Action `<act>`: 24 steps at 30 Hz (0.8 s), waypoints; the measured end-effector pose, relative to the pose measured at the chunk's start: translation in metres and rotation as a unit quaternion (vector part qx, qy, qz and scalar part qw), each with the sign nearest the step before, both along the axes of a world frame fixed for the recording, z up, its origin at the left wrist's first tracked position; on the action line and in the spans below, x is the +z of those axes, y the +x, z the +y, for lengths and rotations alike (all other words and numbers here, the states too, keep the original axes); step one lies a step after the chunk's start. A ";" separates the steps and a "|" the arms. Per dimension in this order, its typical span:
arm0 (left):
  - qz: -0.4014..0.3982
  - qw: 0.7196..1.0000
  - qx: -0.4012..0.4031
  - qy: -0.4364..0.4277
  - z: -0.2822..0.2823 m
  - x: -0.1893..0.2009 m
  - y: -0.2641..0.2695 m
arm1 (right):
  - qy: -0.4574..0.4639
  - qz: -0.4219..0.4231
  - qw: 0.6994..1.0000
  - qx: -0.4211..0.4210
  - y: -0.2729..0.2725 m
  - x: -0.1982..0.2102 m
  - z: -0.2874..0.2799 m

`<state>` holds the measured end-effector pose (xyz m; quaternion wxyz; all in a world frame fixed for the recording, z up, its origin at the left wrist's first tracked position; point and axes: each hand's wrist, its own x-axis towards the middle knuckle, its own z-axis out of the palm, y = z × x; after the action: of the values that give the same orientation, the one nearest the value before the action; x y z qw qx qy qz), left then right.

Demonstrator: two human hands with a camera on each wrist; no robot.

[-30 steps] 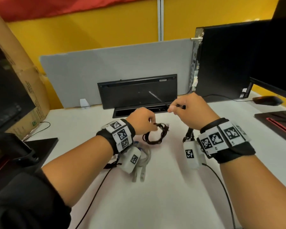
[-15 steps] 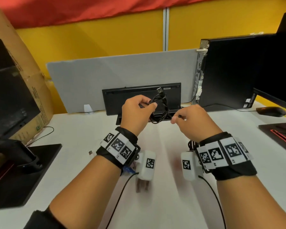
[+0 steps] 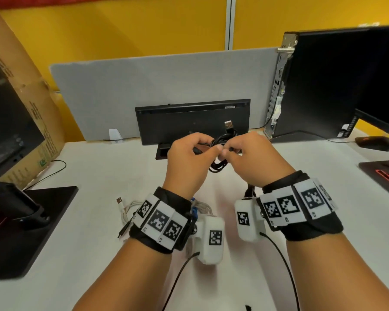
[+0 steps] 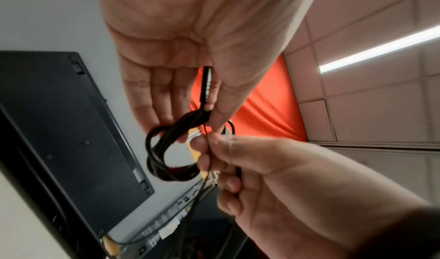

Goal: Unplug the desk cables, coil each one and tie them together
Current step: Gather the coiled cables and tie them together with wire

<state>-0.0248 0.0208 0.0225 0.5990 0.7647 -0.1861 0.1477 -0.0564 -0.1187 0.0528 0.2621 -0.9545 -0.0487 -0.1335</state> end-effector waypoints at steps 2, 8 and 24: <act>-0.001 1.000 0.000 -0.014 -0.004 -0.004 -0.004 | -0.012 -0.002 1.000 0.012 0.001 -0.002 0.004; 0.071 0.980 -0.024 -0.182 -0.011 -0.006 -0.016 | 0.075 -0.040 0.996 0.024 -0.003 -0.008 0.003; 0.067 0.981 0.001 -0.179 -0.006 -0.011 -0.015 | 0.208 -0.041 0.977 0.025 -0.002 -0.010 -0.013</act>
<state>-0.0397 0.0145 0.0115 0.7374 0.6533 -0.1151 0.1276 -0.0585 -0.1313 0.0425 0.4563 -0.8711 -0.0545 -0.1731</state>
